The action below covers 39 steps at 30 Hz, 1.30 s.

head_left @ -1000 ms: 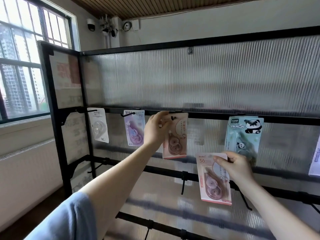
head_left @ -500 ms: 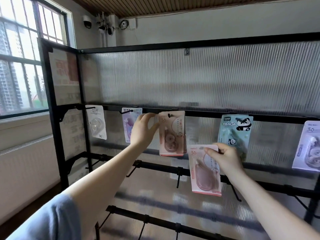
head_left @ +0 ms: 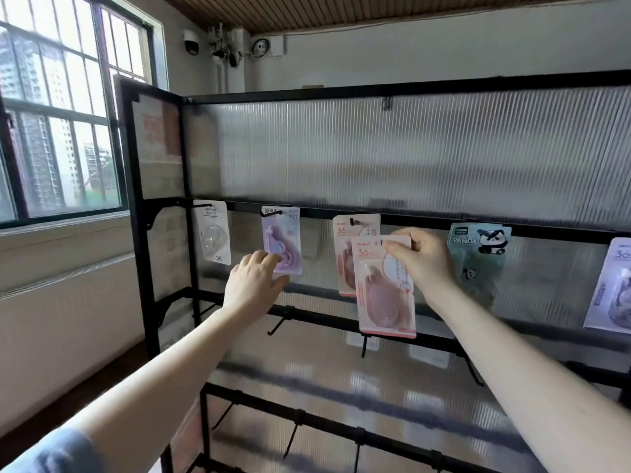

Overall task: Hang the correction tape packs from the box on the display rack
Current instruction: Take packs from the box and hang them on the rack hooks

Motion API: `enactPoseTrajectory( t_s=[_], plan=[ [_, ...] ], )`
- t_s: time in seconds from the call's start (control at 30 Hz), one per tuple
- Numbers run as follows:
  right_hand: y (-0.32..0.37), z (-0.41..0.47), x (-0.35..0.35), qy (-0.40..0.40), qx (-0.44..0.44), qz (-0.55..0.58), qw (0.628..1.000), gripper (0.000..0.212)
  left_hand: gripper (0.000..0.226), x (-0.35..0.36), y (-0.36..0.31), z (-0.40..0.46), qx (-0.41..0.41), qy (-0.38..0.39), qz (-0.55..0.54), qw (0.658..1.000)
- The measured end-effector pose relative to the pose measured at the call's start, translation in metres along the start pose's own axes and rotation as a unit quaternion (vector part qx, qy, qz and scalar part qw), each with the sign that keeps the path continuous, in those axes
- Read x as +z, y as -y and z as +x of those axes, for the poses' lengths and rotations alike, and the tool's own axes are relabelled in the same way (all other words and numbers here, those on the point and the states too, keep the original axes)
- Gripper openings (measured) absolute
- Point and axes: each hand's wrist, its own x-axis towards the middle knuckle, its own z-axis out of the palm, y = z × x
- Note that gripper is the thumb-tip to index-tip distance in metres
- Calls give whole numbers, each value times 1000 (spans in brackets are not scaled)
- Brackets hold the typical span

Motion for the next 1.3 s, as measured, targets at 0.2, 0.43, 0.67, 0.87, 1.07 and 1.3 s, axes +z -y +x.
enactPoseTrajectory(
  t_s=[0.2, 0.43, 0.67, 0.87, 1.07, 1.3],
  plan=[
    [20, 15, 19, -3, -23, 26, 999, 14, 31, -14, 13, -11, -18, 32, 15, 999],
    [20, 30, 39, -22, -15, 24, 999, 12, 24, -23, 29, -27, -43, 71, 49, 995],
    [7, 39, 47, -43, -26, -55, 997, 16, 24, -20, 44, -36, -59, 87, 49, 993],
    [3, 40, 49, -24, -50, -94, 994, 15, 25, -18, 49, -39, -69, 92, 48, 992],
    [5, 45, 53, -45, -66, -95, 992, 12, 24, -9, 46, -40, -64, 101, 50, 992],
    [-2, 52, 54, -35, -41, -126, 991, 16, 24, 5, 39, -35, -61, 114, 42, 991]
  ],
)
